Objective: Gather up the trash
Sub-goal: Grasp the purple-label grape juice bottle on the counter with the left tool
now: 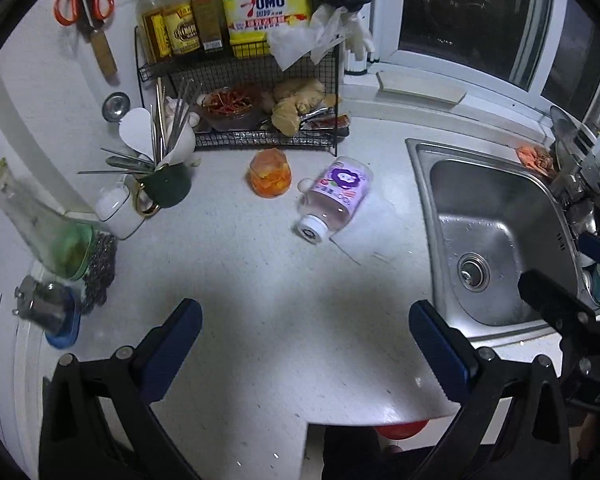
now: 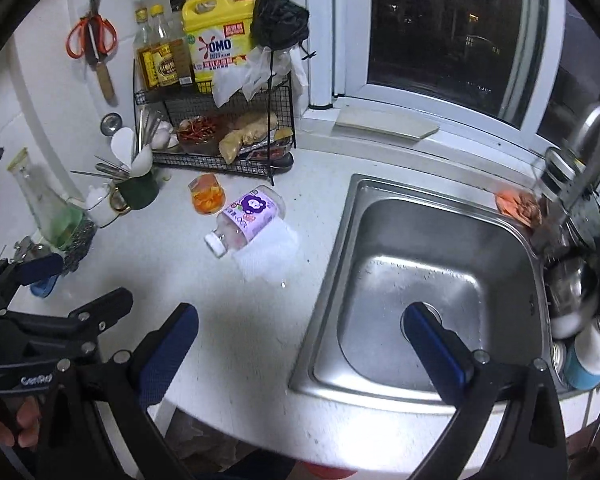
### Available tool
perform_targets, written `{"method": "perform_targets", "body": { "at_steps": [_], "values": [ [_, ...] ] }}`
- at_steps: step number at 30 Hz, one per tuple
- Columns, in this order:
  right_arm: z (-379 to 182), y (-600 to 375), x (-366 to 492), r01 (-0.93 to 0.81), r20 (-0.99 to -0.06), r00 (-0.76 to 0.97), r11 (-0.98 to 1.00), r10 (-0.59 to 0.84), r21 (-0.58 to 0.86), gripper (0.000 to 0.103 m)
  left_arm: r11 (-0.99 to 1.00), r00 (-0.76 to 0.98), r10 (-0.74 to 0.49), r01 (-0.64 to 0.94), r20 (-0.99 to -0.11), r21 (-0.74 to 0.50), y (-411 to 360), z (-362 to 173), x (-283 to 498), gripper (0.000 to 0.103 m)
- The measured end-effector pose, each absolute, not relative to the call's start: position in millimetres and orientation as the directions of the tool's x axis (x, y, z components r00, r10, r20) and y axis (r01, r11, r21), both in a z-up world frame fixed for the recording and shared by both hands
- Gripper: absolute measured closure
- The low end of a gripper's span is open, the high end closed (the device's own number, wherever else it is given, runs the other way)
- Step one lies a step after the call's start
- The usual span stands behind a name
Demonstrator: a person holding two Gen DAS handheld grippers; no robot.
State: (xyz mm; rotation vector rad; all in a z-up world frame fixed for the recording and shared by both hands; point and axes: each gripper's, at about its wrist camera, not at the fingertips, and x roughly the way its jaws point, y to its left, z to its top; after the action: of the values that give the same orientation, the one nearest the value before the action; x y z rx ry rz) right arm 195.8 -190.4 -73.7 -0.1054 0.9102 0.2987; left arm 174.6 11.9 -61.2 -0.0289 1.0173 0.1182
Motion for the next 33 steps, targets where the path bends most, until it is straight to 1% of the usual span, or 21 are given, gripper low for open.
{"method": "perform_targets", "body": {
  "at_steps": [3,8,11,17,20,24,26,33],
  "values": [
    [-78,-178,212,-0.296,-0.794,0.576,0.955,0.195,0.021,0.000,0.996,0.508,0.046,-0.084,-0.860,0.004,26,-66,192,0.001],
    [-91,-165,238,-0.286,-0.817,0.545,0.958,0.190,0.032,0.000,1.000,0.480,0.030,-0.021,-0.877,0.023,41,-76,221,0.001],
    [-94,-158,251,-0.288,-0.828,0.534,0.957,0.174,0.015,0.000,1.000,0.442,-0.017,0.029,-0.897,-0.005,47,-86,235,0.001],
    [-103,-150,273,-0.281,-0.848,0.513,0.959,0.132,-0.021,0.000,0.995,0.420,-0.099,0.070,-0.902,-0.076,62,-98,258,0.001],
    [-113,-145,287,-0.289,-0.863,0.485,0.957,0.143,-0.003,0.000,0.989,0.414,-0.144,0.085,-0.899,-0.119,67,-105,274,0.001],
    [-122,-143,303,-0.304,-0.867,0.470,0.953,0.164,0.016,0.000,0.988,0.382,-0.142,0.113,-0.913,-0.106,66,-119,298,0.001],
    [-129,-143,313,-0.300,-0.885,0.430,0.953,0.179,0.047,0.000,0.983,0.364,-0.164,0.137,-0.917,-0.122,63,-126,308,0.001],
    [-151,-150,334,-0.238,-0.915,0.395,0.971,0.082,-0.016,0.000,0.965,0.274,-0.219,0.204,-0.936,-0.166,48,-157,350,0.001]
  ]
}}
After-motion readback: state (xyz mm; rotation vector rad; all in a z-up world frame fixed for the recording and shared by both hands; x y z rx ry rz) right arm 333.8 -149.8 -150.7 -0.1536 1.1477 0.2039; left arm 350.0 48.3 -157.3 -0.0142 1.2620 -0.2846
